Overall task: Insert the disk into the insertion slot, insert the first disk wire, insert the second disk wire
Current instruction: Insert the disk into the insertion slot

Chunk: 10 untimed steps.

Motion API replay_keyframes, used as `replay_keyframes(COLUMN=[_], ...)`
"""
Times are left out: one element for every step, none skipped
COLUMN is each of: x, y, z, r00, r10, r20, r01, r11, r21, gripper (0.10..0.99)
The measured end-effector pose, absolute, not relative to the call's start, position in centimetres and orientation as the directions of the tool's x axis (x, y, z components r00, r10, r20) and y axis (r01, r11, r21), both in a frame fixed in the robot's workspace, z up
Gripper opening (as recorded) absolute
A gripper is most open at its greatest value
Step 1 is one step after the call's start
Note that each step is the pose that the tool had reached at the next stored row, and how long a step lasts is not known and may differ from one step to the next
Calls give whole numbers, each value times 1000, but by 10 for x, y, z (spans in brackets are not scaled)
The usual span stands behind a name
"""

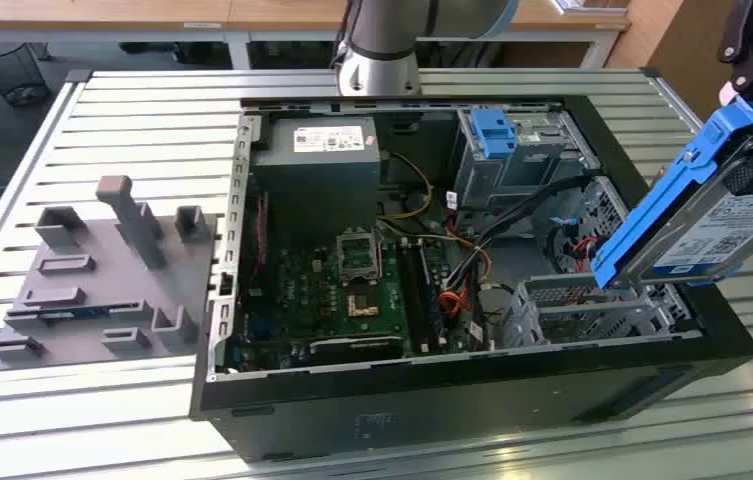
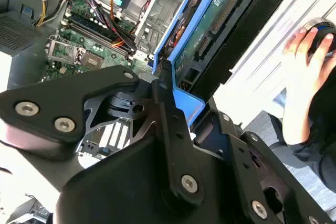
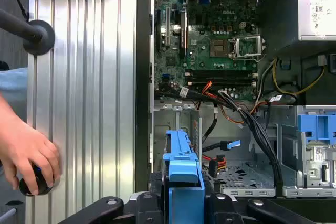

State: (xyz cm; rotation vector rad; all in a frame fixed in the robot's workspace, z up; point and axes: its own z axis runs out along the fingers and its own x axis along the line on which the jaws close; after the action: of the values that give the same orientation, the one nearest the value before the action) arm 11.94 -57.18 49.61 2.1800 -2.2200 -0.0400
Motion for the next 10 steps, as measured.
replay_keyframes(x=[119,119,119,119,119,119,119,119,119,119], y=[-572,-572,-572,-572,-572,-572,-572,-572,-572,-572], z=[496,496,496,496,496,496,496,496,496,496], r00=[-18,-18,-18,-18,-18,-18,-18,-18,-18,-18], r10=[-1000,-1000,-1000,-1000,-1000,-1000,-1000,-1000,-1000,-1000], r20=[3,3,3,3,3,3,3,3,3,3], r01=[-999,-999,-999,-999,-999,-999,-999,-999,-999,-999], r11=[18,18,18,18,18,18,18,18,18,18], r21=[39,39,39,39,39,39,39,39,39,39], gripper=[369,369,369,369,369,369,369,369,369,369])
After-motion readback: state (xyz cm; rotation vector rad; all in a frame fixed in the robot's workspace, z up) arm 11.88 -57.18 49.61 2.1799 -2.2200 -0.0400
